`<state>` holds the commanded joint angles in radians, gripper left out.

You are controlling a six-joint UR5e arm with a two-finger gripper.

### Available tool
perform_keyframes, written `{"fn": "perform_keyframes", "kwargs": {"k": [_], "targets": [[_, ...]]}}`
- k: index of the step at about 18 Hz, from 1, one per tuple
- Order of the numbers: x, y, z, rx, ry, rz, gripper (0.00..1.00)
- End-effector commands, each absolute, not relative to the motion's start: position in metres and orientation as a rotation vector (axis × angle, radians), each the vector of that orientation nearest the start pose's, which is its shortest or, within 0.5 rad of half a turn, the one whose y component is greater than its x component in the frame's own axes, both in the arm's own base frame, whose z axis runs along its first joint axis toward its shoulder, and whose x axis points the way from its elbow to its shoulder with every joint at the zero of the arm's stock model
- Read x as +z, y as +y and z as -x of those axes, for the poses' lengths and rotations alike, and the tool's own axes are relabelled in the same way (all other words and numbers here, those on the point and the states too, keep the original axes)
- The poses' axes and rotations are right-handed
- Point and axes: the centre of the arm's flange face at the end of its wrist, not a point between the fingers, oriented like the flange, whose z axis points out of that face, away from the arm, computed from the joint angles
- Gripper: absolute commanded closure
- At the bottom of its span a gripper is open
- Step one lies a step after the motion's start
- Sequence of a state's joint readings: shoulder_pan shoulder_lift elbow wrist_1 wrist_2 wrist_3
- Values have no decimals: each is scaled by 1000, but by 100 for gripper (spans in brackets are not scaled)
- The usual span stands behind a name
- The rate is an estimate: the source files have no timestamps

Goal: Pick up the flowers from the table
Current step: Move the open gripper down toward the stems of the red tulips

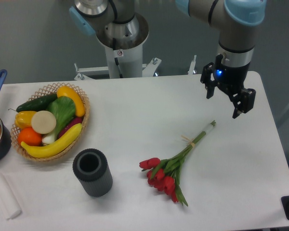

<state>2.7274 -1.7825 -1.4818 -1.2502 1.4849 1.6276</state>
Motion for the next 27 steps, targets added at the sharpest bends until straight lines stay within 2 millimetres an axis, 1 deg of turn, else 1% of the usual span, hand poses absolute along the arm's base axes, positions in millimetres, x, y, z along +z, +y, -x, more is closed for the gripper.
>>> {"fn": "perform_keyframes", "kwargs": {"k": [6, 8, 10, 14, 18, 19, 21, 23, 24, 27], "targets": [[451, 370, 484, 265, 710, 2922, 0], [447, 372, 483, 246, 701, 2900, 0], [443, 373, 481, 208, 616, 2857, 0], [440, 378, 478, 174, 379, 2873, 0], [433, 389, 474, 122, 244, 2861, 0], [431, 393, 472, 111, 232, 2861, 0], [418, 404, 468, 73, 218, 2870, 0], [404, 417, 462, 35, 241, 2878, 0], [400, 421, 460, 34, 236, 2885, 0], [385, 427, 464, 25, 189, 2897, 0]]}}
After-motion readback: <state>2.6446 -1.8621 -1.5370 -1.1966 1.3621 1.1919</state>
